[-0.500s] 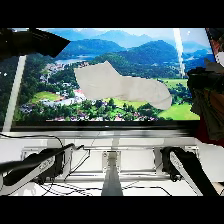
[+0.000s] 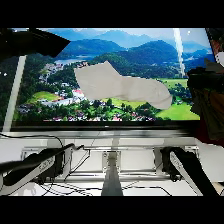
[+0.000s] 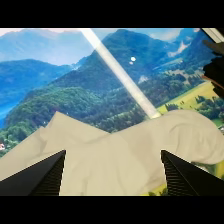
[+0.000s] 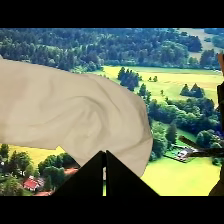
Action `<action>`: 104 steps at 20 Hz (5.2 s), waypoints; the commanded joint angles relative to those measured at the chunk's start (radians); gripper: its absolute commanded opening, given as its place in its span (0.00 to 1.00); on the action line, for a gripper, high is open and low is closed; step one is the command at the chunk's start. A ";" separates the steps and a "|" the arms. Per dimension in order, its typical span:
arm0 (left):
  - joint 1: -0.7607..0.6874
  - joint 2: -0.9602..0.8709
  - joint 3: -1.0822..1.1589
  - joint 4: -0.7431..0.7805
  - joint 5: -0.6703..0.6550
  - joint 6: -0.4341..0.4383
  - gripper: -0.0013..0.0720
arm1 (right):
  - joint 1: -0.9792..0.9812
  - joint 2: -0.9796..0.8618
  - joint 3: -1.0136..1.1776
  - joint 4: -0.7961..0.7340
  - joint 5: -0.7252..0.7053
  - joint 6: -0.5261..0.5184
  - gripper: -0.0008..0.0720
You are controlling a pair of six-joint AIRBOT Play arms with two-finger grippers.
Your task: Fold the clothes and pants, and hang the long-sleeved shirts on hangers.
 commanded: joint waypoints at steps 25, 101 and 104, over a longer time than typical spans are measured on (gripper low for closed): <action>0.000 -0.001 0.000 0.000 0.001 0.000 0.90 | -0.409 -0.583 -0.241 0.297 -0.280 -0.367 0.68; 0.156 -0.520 -0.027 0.232 0.187 -0.248 0.03 | -0.039 -0.138 -0.550 0.630 -0.676 -0.232 0.04; 0.136 -0.573 -0.027 0.122 0.401 -0.248 0.03 | 0.003 -0.252 -0.563 0.632 -0.919 -0.232 0.04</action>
